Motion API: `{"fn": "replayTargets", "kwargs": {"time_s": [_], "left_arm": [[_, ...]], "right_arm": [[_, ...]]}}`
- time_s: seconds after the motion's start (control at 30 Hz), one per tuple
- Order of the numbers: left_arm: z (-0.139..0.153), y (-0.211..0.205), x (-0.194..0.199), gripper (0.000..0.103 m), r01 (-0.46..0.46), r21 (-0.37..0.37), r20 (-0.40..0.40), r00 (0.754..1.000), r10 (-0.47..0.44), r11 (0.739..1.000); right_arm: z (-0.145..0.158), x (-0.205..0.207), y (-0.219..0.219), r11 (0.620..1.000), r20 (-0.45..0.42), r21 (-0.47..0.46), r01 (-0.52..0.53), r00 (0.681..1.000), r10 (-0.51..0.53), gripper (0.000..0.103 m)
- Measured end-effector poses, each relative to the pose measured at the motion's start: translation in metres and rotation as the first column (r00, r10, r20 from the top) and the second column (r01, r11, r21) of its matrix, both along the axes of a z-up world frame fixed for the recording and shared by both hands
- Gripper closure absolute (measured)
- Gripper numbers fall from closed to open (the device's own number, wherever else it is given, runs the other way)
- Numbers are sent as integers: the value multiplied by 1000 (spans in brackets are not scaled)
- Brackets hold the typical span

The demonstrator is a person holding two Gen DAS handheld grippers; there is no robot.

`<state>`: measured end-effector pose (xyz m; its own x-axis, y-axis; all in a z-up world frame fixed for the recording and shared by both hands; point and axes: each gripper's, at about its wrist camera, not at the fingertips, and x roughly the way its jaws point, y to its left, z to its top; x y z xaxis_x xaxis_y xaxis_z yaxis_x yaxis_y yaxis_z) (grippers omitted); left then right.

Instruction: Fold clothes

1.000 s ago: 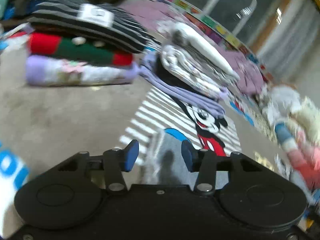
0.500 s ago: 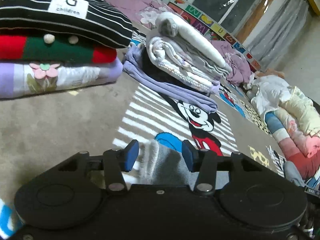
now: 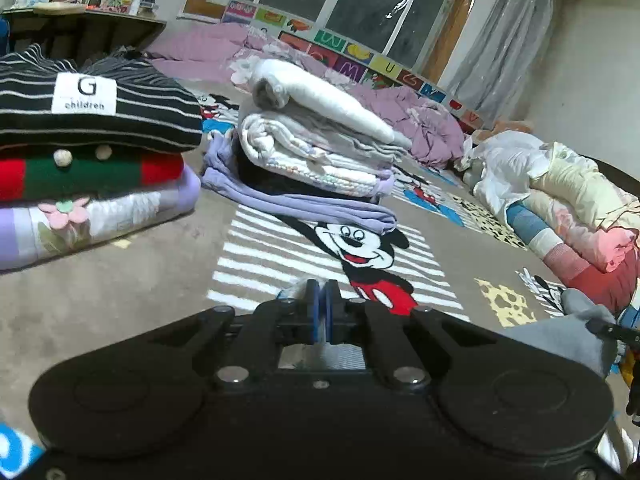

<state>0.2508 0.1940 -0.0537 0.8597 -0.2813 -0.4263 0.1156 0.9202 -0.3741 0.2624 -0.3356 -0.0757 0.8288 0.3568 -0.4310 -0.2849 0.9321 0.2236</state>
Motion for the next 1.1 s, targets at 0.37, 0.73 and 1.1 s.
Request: {"fn": "replayTargets", "kwargs": {"time_s": [0.37, 0.73, 1.1], "left_arm": [[7, -1, -59, 103, 28, 26, 36, 999, -29, 999], [-2, -3, -117, 103, 22, 69, -3, 1000, -22, 997], [-9, -2, -147, 103, 1, 100, -42, 999, 3, 995]], "right_arm": [[2, -77, -6, 995, 102, 69, 66, 992, -73, 75], [-1, -125, 1, 996, 102, -81, 43, 994, -35, 74], [-1, -153, 33, 957, 5, -284, -52, 998, 56, 68]]}}
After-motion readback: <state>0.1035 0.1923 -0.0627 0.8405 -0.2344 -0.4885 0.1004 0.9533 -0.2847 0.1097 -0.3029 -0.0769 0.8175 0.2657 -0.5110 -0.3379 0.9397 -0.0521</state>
